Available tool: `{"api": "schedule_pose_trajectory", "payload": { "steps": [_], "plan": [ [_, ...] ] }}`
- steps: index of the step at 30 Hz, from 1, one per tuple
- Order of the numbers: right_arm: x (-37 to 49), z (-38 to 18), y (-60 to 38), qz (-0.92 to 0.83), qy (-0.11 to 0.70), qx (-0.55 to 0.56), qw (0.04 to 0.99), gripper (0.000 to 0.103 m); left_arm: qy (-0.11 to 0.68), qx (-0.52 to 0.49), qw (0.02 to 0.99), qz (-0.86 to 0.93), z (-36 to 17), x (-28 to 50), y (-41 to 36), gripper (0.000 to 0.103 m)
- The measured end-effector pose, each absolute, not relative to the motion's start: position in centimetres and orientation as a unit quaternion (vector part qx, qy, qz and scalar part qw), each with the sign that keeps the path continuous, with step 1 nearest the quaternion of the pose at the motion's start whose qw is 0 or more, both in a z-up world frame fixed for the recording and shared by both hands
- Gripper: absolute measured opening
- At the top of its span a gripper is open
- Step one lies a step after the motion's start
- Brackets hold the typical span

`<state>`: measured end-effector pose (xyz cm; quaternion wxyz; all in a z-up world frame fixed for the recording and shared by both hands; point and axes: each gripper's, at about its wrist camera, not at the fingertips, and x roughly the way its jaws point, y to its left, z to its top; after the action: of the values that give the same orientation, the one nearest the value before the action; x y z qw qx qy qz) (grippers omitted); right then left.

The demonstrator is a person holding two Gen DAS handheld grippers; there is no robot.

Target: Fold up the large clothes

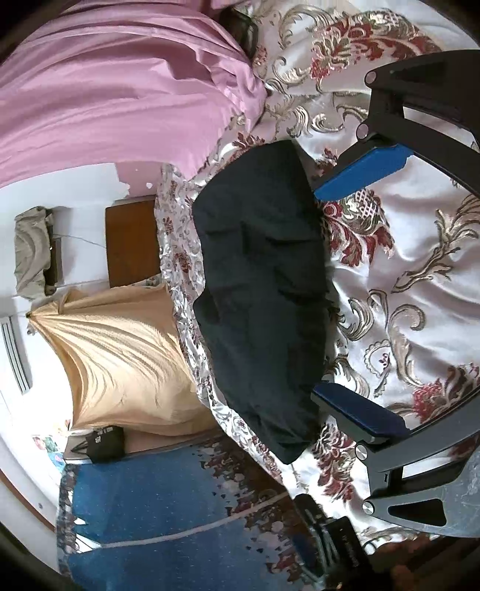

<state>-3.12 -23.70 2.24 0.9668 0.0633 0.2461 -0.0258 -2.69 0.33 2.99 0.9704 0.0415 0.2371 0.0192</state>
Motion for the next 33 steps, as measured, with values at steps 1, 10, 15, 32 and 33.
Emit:
{"api": "schedule_pose_trajectory", "payload": {
  "steps": [1, 10, 15, 32, 33],
  "plan": [
    [-3.3, 2.3, -23.6, -0.027, 0.244, 0.062, 0.967, 0.097, 0.235, 0.042, 0.971, 0.020, 3.0, -2.9, 0.3, 0.103],
    [-4.9, 1.9, -23.1, -0.025, 0.245, 0.053, 0.968, 0.097, 0.227, 0.049, 0.972, 0.023, 2.4, -4.5, 0.2, 0.103],
    [-5.4, 1.9, -22.9, -0.026, 0.243, 0.042, 0.969, 0.097, 0.225, 0.049, 0.973, 0.022, 2.0, -5.3, 0.4, 0.103],
    [-5.9, 1.7, -22.8, -0.023, 0.244, 0.044, 0.968, 0.097, 0.224, 0.048, 0.973, 0.017, 1.8, -5.9, 0.4, 0.103],
    [-5.9, 1.7, -22.8, -0.023, 0.244, 0.045, 0.968, 0.097, 0.224, 0.049, 0.973, 0.017, 1.8, -5.9, 0.4, 0.103]
  ]
}}
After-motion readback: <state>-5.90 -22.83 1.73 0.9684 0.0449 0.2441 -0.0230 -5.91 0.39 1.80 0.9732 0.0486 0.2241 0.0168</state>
